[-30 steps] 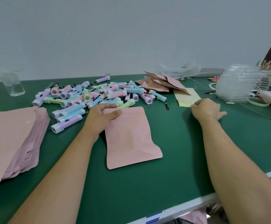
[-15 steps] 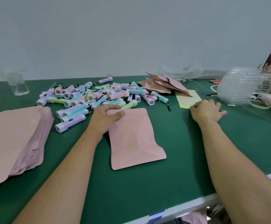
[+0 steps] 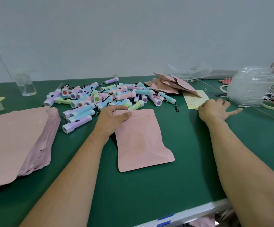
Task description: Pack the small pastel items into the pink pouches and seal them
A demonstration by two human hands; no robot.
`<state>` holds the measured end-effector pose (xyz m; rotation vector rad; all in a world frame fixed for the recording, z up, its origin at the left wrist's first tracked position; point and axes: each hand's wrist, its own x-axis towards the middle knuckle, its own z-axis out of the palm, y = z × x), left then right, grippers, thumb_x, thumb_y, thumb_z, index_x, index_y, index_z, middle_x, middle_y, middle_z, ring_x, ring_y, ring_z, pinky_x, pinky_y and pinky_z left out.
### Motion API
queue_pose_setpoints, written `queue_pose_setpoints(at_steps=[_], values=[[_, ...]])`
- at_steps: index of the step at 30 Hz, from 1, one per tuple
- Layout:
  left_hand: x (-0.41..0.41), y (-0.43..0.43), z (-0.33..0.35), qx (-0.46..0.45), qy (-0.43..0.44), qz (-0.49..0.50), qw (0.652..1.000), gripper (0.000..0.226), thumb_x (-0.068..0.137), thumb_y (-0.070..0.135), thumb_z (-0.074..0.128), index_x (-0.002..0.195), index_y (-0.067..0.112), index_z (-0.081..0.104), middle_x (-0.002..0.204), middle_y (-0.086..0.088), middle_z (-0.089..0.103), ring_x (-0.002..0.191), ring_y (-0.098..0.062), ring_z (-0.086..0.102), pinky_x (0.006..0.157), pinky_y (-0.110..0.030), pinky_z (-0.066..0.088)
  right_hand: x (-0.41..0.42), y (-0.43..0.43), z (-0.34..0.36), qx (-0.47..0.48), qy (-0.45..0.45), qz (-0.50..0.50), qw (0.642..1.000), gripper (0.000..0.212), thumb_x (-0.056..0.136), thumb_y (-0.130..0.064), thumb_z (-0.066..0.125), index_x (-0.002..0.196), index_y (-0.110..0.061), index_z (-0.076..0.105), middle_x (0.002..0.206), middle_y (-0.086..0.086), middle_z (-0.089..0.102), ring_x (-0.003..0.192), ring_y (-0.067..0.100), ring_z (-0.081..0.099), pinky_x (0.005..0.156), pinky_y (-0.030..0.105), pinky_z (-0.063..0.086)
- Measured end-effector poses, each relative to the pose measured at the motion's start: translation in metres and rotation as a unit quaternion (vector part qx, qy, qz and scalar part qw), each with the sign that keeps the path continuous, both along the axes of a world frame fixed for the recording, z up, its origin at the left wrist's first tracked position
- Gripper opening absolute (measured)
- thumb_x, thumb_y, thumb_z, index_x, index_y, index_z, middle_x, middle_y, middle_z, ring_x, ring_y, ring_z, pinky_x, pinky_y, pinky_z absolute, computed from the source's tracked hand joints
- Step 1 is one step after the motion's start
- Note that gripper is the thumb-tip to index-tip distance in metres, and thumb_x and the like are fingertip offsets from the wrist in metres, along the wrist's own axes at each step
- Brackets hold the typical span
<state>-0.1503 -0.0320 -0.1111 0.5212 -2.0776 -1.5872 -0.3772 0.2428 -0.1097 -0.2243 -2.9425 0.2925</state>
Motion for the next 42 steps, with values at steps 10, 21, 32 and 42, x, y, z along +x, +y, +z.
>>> queue_pose_setpoints(at_steps=[10,21,32,42], values=[[-0.001,-0.001,0.001,-0.005,-0.007,0.002,1.000,0.020,0.087,0.030,0.086,0.105,0.035,0.077,0.132,0.010,0.056,0.132,-0.013,0.044,0.113,-0.034,0.035,0.001,0.017,0.006,-0.155,0.043,0.016,0.987,0.046,0.098,-0.001,0.046,0.131,-0.026,0.067,0.155,0.020,0.037,0.153,0.035,0.013,0.113,0.076,-0.014],[0.000,0.001,0.002,-0.005,-0.015,0.004,1.000,0.022,0.088,0.031,0.086,0.108,0.034,0.077,0.145,0.003,0.057,0.142,-0.021,0.046,0.123,-0.047,0.036,0.006,0.015,0.005,-0.102,0.008,0.015,0.995,0.025,0.097,-0.042,0.070,0.116,-0.027,0.076,0.148,0.016,0.047,0.148,0.038,0.025,0.116,0.075,-0.006],[-0.001,-0.002,0.001,-0.007,-0.007,-0.004,1.000,0.024,0.088,0.032,0.085,0.111,0.032,0.077,0.134,0.009,0.054,0.129,-0.013,0.044,0.112,-0.034,0.035,-0.003,0.011,0.006,-0.070,-0.033,0.011,0.997,0.047,0.103,-0.041,0.057,0.141,-0.013,0.056,0.157,0.017,0.036,0.154,0.037,0.013,0.112,0.079,-0.008],[-0.001,-0.001,0.001,0.010,0.002,-0.008,1.000,0.023,0.087,0.033,0.085,0.109,0.033,0.077,0.132,0.008,0.055,0.129,-0.014,0.044,0.107,-0.032,0.036,-0.004,0.006,-0.001,-0.052,0.010,0.012,0.999,0.031,0.107,-0.031,0.044,0.118,-0.009,0.063,0.166,0.023,0.017,0.156,0.042,-0.014,0.112,0.079,-0.012]])
